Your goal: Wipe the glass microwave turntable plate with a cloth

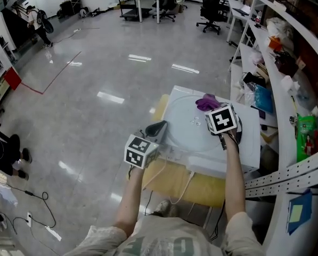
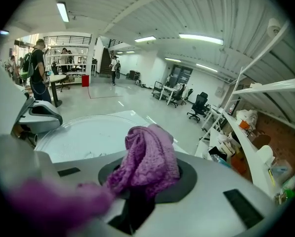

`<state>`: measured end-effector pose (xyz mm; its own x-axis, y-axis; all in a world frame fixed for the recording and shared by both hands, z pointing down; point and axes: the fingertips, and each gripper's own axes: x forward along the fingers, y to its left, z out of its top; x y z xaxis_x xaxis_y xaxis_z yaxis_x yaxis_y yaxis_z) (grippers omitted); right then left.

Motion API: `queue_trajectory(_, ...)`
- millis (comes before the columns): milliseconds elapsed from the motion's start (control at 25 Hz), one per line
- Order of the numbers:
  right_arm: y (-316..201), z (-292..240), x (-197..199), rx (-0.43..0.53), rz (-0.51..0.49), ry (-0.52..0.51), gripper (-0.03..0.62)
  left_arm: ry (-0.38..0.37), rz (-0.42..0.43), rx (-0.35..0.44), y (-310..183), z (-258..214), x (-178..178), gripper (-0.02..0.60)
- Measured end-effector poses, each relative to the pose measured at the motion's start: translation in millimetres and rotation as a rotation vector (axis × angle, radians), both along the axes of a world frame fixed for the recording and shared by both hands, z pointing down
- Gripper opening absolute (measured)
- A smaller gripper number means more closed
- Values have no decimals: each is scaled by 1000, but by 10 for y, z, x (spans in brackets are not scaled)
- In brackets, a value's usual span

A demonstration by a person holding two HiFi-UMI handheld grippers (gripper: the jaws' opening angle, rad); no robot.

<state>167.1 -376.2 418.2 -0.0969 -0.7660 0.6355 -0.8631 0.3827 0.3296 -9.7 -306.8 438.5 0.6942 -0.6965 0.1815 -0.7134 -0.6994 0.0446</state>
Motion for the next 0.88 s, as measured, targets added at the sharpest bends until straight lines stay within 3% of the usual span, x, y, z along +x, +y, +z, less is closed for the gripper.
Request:
queue_trajectory(200,119,2,-27,-19,-18,-7,57,-6,-5,3,5,6,6,2)
queue_trajectory(400,645,15,-175,-37,-73,10,57,0,-7,-2,-3,4,6,2)
queue_trajectory(640,1391,-3,-390,-9,-121,76,57,-7,-15,-1,-14,0,1,3)
queue_trajectory(880,1792,-2,-520,12,-189,172,57,-2,-24,-5,-14,0,-2,2)
